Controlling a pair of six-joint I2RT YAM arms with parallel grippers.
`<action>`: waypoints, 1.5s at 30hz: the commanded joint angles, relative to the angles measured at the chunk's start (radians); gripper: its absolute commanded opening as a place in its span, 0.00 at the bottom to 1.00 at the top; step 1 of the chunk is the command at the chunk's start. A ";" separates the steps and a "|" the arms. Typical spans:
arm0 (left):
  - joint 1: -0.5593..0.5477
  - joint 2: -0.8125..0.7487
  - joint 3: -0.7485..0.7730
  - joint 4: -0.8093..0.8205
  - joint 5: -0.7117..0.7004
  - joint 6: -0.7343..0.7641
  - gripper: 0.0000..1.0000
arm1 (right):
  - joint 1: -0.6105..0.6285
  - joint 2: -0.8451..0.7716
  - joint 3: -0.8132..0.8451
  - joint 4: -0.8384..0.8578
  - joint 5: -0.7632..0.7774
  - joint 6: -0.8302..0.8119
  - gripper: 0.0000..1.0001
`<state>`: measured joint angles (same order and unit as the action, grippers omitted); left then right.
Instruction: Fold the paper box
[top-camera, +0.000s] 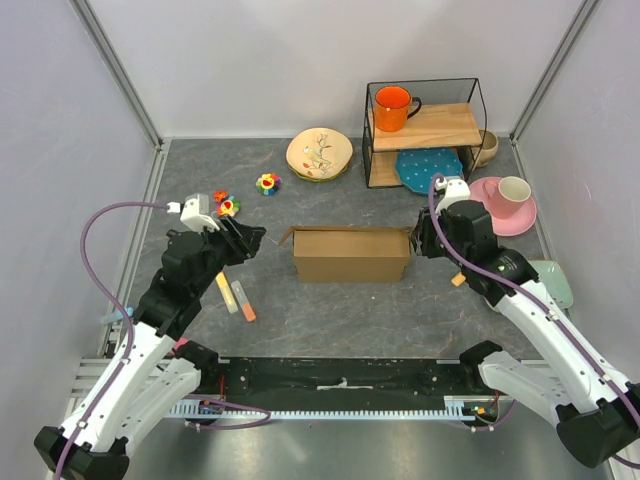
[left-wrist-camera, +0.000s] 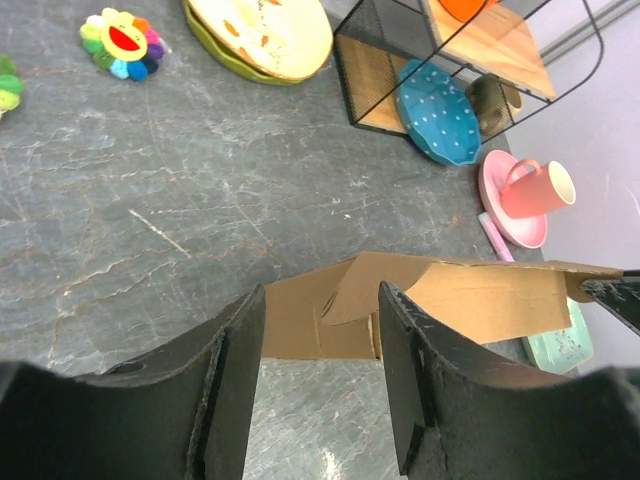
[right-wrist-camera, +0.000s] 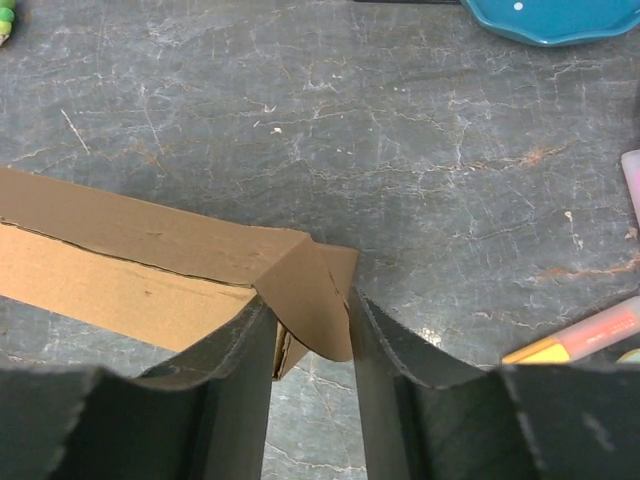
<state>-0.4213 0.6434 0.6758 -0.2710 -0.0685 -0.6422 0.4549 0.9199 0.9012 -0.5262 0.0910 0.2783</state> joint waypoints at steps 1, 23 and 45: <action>-0.001 -0.001 -0.007 0.079 0.064 0.064 0.56 | 0.011 0.010 -0.015 0.052 0.007 0.013 0.38; -0.001 0.087 0.047 0.095 0.317 0.282 0.63 | 0.028 -0.010 -0.038 0.057 0.006 0.010 0.36; -0.002 0.262 0.117 0.075 0.389 0.564 0.50 | 0.030 0.019 -0.018 0.068 -0.017 0.019 0.36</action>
<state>-0.4213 0.8921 0.7547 -0.2298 0.2790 -0.1299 0.4801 0.9337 0.8696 -0.4870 0.0834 0.2874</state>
